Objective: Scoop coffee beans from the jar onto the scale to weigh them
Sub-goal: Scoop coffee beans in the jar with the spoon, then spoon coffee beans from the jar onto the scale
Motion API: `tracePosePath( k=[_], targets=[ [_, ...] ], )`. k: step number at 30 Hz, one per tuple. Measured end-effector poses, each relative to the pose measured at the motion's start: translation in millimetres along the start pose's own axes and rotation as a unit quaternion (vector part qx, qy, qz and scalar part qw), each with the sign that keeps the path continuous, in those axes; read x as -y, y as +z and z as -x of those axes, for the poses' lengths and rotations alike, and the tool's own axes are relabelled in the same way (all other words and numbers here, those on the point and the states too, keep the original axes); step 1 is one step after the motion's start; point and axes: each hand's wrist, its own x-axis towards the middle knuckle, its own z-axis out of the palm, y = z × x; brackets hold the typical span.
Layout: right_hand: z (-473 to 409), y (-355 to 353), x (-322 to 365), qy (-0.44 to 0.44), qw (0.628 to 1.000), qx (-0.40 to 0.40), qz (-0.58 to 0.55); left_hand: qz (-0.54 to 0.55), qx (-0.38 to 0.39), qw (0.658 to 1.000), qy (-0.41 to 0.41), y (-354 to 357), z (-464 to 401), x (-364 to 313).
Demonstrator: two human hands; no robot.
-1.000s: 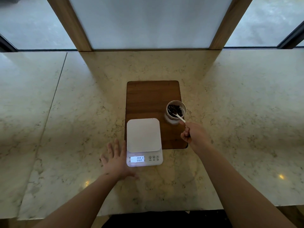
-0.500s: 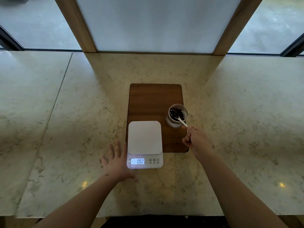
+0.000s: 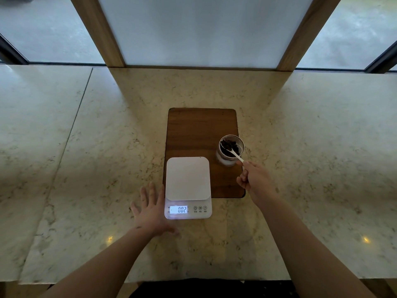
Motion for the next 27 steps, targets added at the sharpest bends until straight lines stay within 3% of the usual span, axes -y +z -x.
tracePosePath(
  k=[27],
  targets=[
    [16,36,-47,0.0,0.993,0.059,0.106,-0.004,0.005,1.0,-0.007,-4,1,-5]
  ],
)
